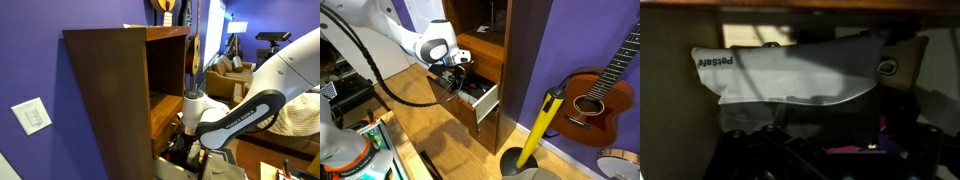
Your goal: Open the second the drawer from the top on the cabinet
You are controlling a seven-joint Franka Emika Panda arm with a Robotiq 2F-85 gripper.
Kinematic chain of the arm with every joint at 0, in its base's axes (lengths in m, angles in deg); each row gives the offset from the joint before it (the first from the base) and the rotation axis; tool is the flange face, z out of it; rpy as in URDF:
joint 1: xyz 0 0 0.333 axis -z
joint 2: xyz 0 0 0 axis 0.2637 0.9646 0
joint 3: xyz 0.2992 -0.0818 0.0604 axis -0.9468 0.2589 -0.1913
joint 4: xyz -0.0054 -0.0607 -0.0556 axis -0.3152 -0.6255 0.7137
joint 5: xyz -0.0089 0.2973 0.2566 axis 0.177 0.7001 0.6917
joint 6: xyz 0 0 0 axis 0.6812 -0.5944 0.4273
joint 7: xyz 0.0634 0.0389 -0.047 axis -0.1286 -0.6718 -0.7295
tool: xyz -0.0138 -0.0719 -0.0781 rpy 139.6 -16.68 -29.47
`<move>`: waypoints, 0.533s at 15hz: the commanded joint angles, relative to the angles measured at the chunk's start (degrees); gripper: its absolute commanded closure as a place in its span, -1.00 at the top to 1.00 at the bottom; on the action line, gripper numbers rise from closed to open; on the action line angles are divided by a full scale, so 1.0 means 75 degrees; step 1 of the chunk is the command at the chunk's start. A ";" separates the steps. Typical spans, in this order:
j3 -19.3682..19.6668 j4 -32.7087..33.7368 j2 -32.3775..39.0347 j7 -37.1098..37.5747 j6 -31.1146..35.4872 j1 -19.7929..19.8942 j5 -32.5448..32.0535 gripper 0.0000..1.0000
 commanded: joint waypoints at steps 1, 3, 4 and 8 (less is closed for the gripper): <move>0.0024 0.0038 0.0330 -0.0017 0.0273 -0.0106 0.0007 1.00; 0.0054 0.0027 0.0449 0.0213 0.0273 -0.0137 -0.0308 1.00; 0.0044 0.0028 0.0503 0.0165 0.0260 -0.0151 -0.0259 1.00; 0.0065 0.0065 0.0737 0.0391 0.0235 -0.0225 -0.0576 1.00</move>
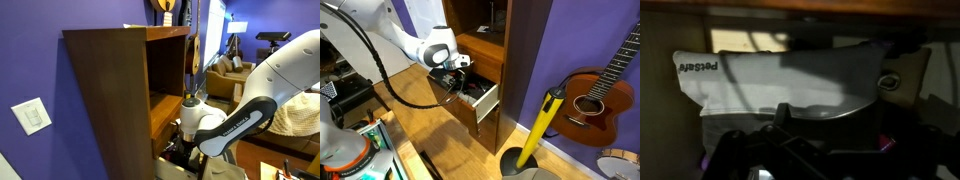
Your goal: Open the second the drawer from the top on the cabinet
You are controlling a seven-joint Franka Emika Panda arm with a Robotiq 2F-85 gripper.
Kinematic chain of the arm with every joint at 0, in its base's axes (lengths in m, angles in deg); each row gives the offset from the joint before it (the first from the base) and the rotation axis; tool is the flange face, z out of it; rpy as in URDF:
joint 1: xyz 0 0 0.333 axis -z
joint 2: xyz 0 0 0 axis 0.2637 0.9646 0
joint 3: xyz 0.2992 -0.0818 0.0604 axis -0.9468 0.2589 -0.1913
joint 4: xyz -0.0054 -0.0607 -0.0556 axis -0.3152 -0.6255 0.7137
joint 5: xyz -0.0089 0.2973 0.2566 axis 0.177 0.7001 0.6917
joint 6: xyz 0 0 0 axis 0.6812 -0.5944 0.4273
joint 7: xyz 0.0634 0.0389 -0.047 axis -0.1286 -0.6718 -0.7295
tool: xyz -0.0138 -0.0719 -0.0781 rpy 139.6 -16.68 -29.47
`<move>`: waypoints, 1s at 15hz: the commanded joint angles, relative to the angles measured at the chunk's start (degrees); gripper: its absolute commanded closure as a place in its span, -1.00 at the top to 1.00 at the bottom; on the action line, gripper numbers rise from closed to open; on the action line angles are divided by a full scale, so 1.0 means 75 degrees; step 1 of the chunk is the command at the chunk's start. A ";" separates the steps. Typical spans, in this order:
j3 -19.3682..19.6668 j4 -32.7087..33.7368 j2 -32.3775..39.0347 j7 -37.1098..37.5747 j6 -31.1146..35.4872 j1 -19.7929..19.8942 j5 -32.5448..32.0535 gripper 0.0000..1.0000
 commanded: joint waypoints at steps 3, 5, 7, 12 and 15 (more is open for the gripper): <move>0.0107 0.0067 0.0402 0.0488 0.0115 -0.0144 -0.0675 1.00; 0.0124 0.0093 0.0476 0.0592 0.0070 -0.0149 -0.0838 1.00; 0.0141 0.0111 0.0565 0.0593 0.0059 -0.0141 -0.0913 0.50; 0.0199 0.0150 0.0712 0.0599 0.0030 -0.0152 -0.1001 -0.15; 0.0199 0.0168 0.0729 0.0580 0.0015 -0.0153 -0.0962 -0.58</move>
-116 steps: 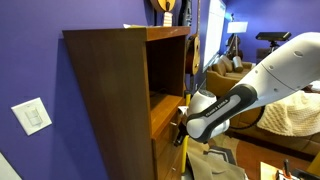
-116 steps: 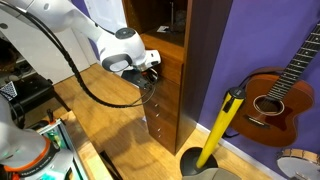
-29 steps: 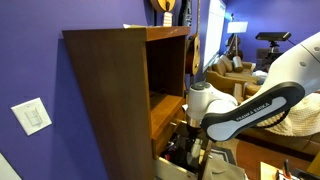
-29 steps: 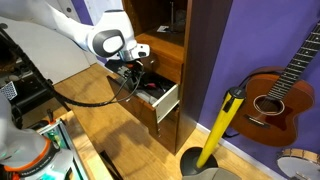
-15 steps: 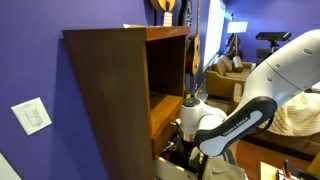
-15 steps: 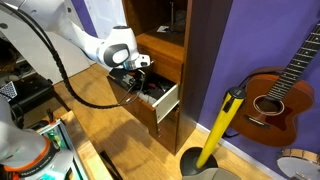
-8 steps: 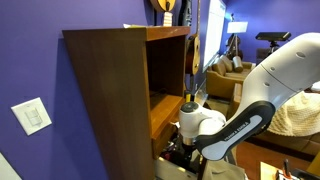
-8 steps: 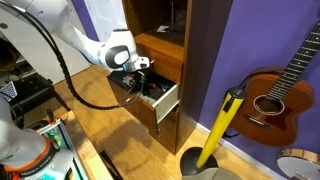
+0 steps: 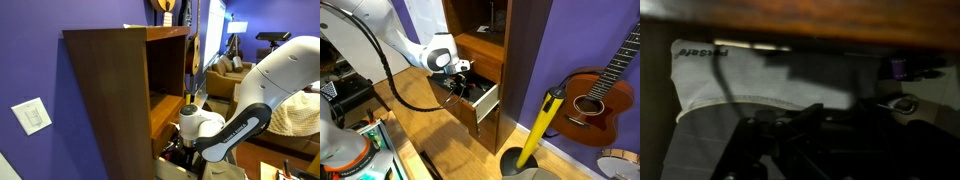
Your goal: Open the second the drawer from the top on the cabinet
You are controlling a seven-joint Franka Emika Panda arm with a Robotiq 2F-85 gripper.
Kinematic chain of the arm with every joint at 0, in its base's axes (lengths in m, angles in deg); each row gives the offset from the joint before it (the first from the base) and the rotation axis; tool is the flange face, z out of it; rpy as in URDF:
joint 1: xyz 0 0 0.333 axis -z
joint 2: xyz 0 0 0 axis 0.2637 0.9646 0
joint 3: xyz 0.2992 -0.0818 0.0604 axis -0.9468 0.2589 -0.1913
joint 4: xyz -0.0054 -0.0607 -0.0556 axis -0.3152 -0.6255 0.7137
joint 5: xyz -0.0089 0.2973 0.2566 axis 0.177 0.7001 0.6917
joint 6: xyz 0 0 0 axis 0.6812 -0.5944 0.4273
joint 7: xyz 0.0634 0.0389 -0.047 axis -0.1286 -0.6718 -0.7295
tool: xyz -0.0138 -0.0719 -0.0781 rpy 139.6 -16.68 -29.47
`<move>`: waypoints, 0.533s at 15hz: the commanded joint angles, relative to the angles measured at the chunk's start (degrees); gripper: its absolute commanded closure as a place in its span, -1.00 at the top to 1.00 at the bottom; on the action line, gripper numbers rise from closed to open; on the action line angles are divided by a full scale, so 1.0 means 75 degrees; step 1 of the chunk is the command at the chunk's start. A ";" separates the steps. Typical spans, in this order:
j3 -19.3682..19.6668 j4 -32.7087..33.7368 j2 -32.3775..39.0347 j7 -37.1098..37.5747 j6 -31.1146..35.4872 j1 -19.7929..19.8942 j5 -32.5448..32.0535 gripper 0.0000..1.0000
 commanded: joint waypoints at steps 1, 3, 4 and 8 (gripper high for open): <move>0.0130 0.0152 0.0294 0.0149 0.0022 -0.0097 -0.0160 -0.72; 0.0123 0.0175 0.0284 0.0123 0.0016 -0.0102 -0.0125 -0.99; 0.0119 0.0182 0.0265 0.0123 0.0006 -0.0110 -0.0106 -1.00; 0.0108 0.0192 0.0027 0.0117 -0.0026 -0.0119 -0.0032 -0.97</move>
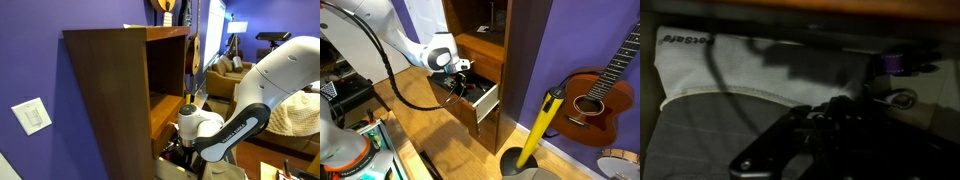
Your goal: Open the second the drawer from the top on the cabinet
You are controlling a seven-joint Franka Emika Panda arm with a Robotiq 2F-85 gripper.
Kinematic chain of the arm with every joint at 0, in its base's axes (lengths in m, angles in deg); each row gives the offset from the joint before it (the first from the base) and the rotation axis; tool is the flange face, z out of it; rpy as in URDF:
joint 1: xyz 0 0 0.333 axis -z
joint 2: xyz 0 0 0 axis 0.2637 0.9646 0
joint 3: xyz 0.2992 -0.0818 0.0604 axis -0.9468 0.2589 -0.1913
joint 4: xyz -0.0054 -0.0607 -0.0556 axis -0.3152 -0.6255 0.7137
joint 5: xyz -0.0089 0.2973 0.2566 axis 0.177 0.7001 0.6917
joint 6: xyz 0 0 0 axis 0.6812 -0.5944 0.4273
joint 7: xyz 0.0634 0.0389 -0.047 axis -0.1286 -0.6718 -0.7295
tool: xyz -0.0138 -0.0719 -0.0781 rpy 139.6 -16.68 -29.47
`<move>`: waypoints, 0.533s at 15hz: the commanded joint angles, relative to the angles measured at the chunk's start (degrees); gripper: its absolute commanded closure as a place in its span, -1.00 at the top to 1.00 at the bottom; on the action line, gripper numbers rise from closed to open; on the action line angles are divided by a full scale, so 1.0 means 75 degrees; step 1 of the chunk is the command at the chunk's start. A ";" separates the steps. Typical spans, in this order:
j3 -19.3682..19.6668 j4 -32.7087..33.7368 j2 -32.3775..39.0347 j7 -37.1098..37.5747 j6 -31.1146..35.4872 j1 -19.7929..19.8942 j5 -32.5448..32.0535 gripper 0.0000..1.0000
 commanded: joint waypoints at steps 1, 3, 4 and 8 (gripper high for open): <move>0.0107 0.0109 -0.0076 0.0146 -0.0056 -0.0077 -0.0047 -0.97; 0.0082 0.0121 -0.0231 0.0206 -0.0121 -0.0110 -0.0066 -0.97; 0.0074 0.0131 -0.0312 0.0277 -0.0150 -0.0128 -0.0092 -0.97; 0.0054 0.0161 -0.0561 0.0431 -0.0179 -0.0180 -0.0318 -0.97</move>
